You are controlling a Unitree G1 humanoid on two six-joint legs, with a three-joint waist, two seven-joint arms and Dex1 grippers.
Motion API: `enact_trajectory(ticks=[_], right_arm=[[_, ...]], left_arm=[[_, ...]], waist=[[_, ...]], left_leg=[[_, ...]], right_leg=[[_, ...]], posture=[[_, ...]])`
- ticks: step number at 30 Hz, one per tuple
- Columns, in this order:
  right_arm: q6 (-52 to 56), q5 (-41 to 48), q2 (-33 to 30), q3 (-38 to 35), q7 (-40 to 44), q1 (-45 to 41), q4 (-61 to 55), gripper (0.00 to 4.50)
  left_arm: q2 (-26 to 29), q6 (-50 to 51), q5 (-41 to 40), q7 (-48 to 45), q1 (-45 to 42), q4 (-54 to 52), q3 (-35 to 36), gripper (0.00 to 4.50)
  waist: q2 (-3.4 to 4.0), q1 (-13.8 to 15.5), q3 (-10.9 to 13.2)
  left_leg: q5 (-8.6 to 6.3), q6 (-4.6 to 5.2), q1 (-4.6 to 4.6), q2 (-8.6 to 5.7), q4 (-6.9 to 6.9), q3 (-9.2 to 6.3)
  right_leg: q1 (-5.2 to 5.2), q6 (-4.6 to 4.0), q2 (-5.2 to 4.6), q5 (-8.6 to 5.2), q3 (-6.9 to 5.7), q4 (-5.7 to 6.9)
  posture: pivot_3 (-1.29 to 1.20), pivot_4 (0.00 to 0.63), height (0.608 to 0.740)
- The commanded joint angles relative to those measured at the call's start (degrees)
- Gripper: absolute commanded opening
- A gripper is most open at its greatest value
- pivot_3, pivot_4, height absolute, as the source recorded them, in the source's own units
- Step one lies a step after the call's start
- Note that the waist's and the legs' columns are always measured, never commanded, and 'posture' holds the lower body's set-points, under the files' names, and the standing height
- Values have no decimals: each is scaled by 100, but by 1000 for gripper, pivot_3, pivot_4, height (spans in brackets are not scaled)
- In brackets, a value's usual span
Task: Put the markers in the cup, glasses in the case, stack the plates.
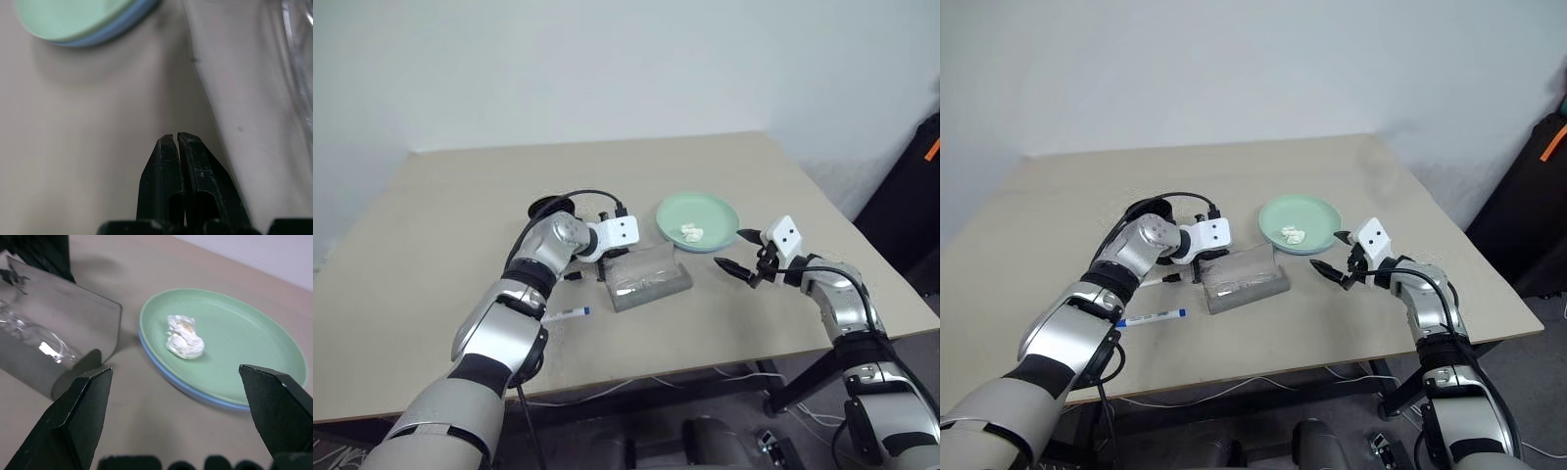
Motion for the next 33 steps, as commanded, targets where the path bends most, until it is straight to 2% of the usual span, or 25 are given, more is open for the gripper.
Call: enact_trajectory(ticks=[1,6,11,19,25,28,31,33], right_arm=[[63,282,-69,-166,279,-169,-277,4500],[122,332,-58,-152,432,-193,-318,4500],[135,329,-14,-146,453,-245,-294,4500],[195,305,92,-64,535,-241,-364,4500],[273,287,111,-8,561,-172,-472,4500],[288,285,114,-3,567,-165,-484,4500],[274,252,153,31,560,-185,-423,4500],[273,248,158,35,559,-188,-417,4500]], left_arm=[[192,160,-599,-1053,236,-981,230,24],[465,607,-975,-1637,812,-2311,285,24],[595,1021,-1118,-1792,1199,-3174,234,24],[768,1495,-1270,-1403,1561,-3981,482,24],[1758,1815,-1823,-1965,1860,-4748,928,24],[2024,1870,-1923,-2072,1944,-4880,927,24],[2632,2049,-2090,-2521,2181,-5061,1034,597],[2735,2089,-2149,-2562,2217,-5109,1026,1240]], waist=[[0,-5,0],[0,-3,0],[0,0,-1],[1,0,-1],[2,-33,-1],[2,-20,-2],[0,-8,-1],[0,-5,-1]], left_leg=[[0,0,0,3,0,2],[0,0,0,13,1,1],[0,0,3,21,1,1],[1,0,4,21,4,1],[0,0,7,31,0,2],[1,-1,8,33,-1,1],[1,0,7,36,1,3],[1,-1,5,36,2,3]], right_leg=[[-1,0,0,0,1,0],[-1,-1,-1,0,2,1],[0,-1,-2,0,3,3],[1,-1,-1,0,4,6],[-5,-2,1,0,3,9],[-4,-2,1,-1,1,10],[-1,-3,-3,-1,3,7],[-3,-3,-4,-2,3,6]], posture=[[0,0,720],[0,0,720],[0,0,720],[0,0,720],[0,0,720],[0,0,720],[0,0,720],[0,0,720]])
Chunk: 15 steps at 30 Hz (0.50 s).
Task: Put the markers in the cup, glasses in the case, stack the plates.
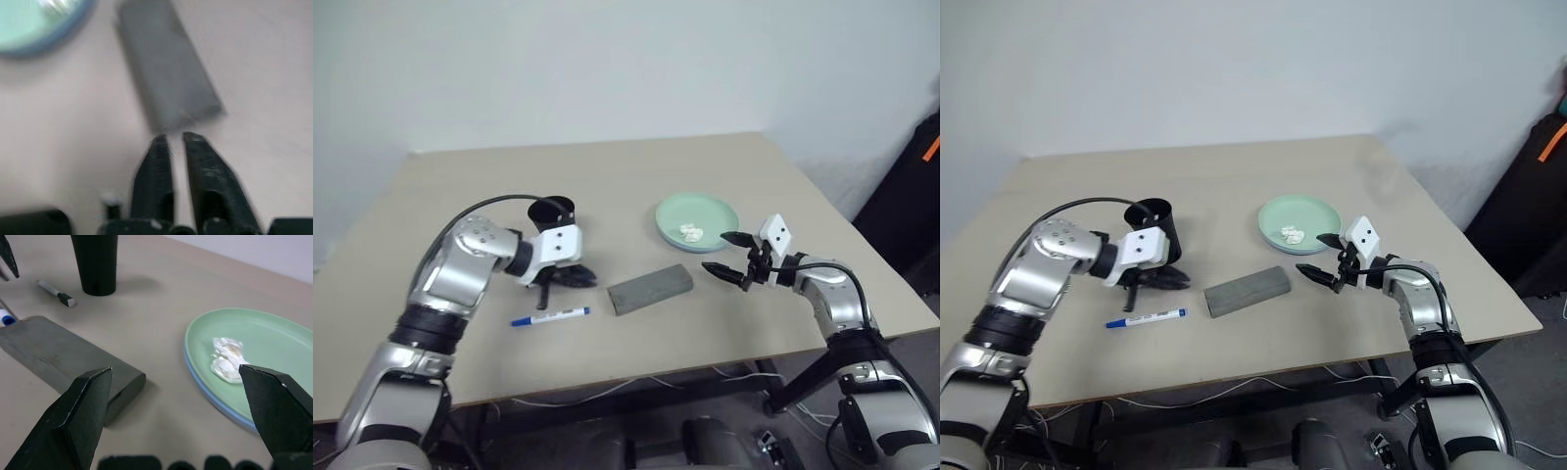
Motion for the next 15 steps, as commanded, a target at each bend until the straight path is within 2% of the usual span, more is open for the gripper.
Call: enact_trajectory(ticks=[1,9,12,15], right_arm=[[-45,52,-5,-45,6,-140,-168,4500],[-46,53,3,-32,-1,-145,-163,4500],[-21,71,186,46,-46,-119,-237,4500],[-15,72,226,50,-66,-105,-261,4500]], left_arm=[[162,69,-201,-116,-81,-261,183,1602],[246,114,-270,-119,-50,-300,181,4457],[760,-288,25,-512,570,192,-106,4486],[843,-471,113,-570,659,333,-236,4486]], waist=[[0,15,0],[-2,1,-1],[0,-47,-3],[-10,-37,1]], left_leg=[[0,0,0,1,0,0],[0,0,-1,-2,0,-1],[0,0,8,-4,-6,9],[0,-1,42,-11,-31,40]], right_leg=[[0,0,0,0,0,-1],[0,1,-2,-1,-3,-1],[-2,0,4,0,0,3],[-1,-3,6,-1,7,8]], posture=[[0,0,720],[0,0,720],[0,0,720],[0,0,720]])
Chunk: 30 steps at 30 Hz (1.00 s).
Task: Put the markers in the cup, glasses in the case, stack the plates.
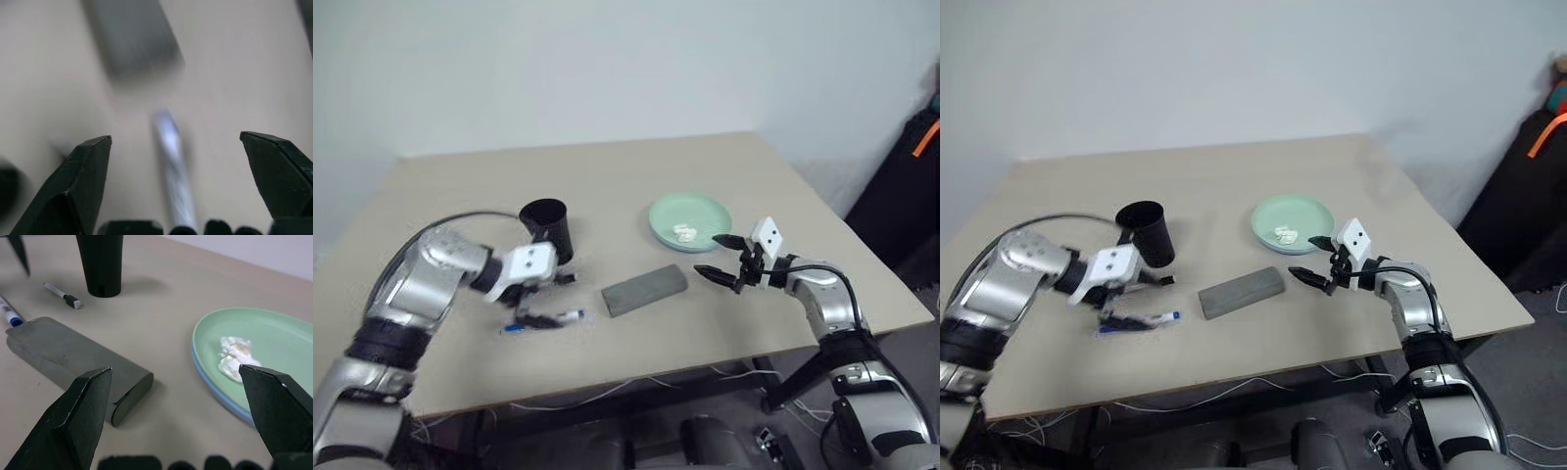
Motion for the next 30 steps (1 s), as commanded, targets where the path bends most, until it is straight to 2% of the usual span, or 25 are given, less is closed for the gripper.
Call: enact_trajectory(ticks=[1,10,30], right_arm=[[-31,74,59,-47,-43,-129,-242,4500],[-26,75,53,-91,-103,-38,-303,4500],[-17,84,56,-86,-128,-27,-320,4500]], left_arm=[[71,-349,180,-109,-44,140,-144,4486],[-106,-680,483,-35,-62,554,-382,4486],[-272,-719,660,37,-93,707,-367,4486]], waist=[[-14,58,0],[-18,78,-5],[-4,78,-13]], left_leg=[[1,-1,-3,13,1,-4],[3,8,-24,19,17,2],[15,25,27,26,16,63]], right_leg=[[-2,-3,1,-2,-2,1],[1,-10,-23,-7,0,-9],[21,-12,-25,-8,45,2]], posture=[[0,0,720],[0,0,720],[0,0,720]])
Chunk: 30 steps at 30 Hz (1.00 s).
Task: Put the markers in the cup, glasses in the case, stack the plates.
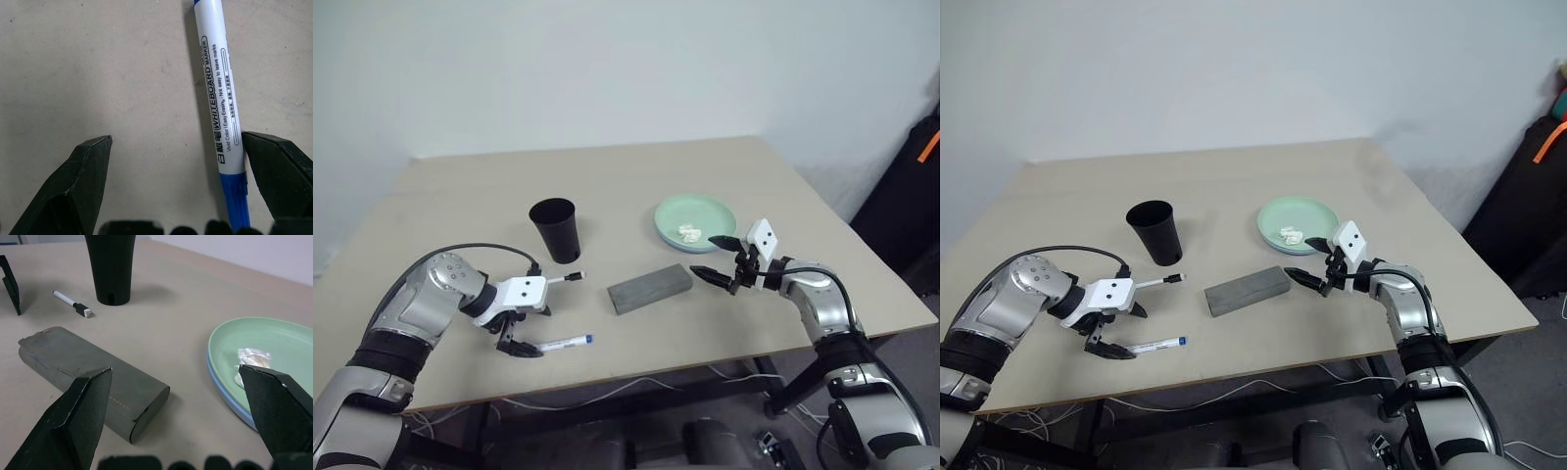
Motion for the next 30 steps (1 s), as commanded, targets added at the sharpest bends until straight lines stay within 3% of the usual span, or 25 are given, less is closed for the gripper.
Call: enact_trajectory(ticks=[1,6,9,12,26,30], right_arm=[[-25,83,-59,-103,-12,-53,-258,4500],[-25,83,-59,-103,-12,-53,-258,4500],[-80,68,-20,-79,-3,-78,-189,4500],[-112,57,2,-61,18,-119,-115,4500],[-77,61,2,-60,13,-84,-178,4500],[-79,58,11,-54,8,-88,-178,4500]], left_arm=[[-73,-11,99,48,-53,60,-79,4486],[-73,-11,100,48,-52,60,-78,4486],[-98,27,96,139,62,12,-67,3934],[-125,10,37,195,101,-33,-18,2997],[-216,76,-61,156,88,-170,45,2997],[-267,188,-159,172,104,-231,121,2153]], waist=[[0,0,0],[0,0,0],[0,-1,0],[0,-4,0],[1,0,0],[0,0,0]], left_leg=[[0,0,0,0,0,0],[0,0,0,1,-1,1],[0,0,0,1,-1,2],[0,0,0,2,-5,7],[-1,1,1,-1,-14,11],[-1,1,-1,-1,-14,11]], right_leg=[[0,0,0,0,0,0],[-2,0,0,0,1,0],[-2,0,0,0,2,0],[-5,0,0,0,6,-1],[-7,1,-1,0,14,-7],[-8,1,-1,-1,14,-8]], posture=[[0,0,720],[0,0,720],[0,0,720],[0,0,720],[0,0,720],[0,0,720]])
